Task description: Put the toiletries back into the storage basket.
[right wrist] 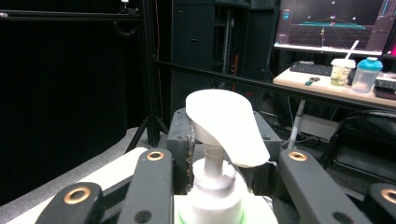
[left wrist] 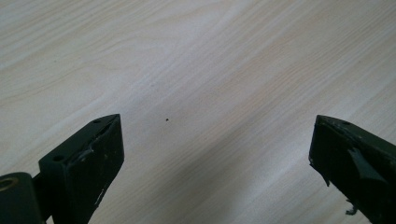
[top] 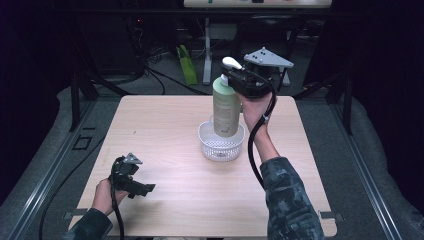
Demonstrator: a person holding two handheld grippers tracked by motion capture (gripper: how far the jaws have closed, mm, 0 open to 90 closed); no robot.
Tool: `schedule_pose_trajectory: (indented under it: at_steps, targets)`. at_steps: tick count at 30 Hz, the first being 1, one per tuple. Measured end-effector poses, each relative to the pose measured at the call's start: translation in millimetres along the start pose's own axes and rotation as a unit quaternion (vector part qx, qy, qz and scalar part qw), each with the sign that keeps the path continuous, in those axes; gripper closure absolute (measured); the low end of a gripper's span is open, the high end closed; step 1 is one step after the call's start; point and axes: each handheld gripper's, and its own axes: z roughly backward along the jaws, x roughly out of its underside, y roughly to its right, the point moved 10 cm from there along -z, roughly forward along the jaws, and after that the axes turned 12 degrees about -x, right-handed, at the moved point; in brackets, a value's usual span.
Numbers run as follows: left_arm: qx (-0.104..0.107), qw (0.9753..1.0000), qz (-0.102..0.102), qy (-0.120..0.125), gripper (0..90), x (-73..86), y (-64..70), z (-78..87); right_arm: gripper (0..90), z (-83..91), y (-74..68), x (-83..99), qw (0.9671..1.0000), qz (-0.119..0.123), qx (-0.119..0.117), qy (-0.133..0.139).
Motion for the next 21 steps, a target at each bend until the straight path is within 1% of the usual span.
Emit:
schedule_pose_trajectory:
  at_steps: [10,21]
  targets:
    - [0.001,1.0,0.001,0.002,3.2,-0.6,0.1,0.9,67.9,-7.2,-1.3,6.8,1.0,0.0,0.001,-0.004]
    - [0.001,1.0,0.002,0.002,3.1,-0.5,-0.1,0.7,67.9,-11.3,0.4,18.9,0.9999,-0.007,-0.001,-0.011]
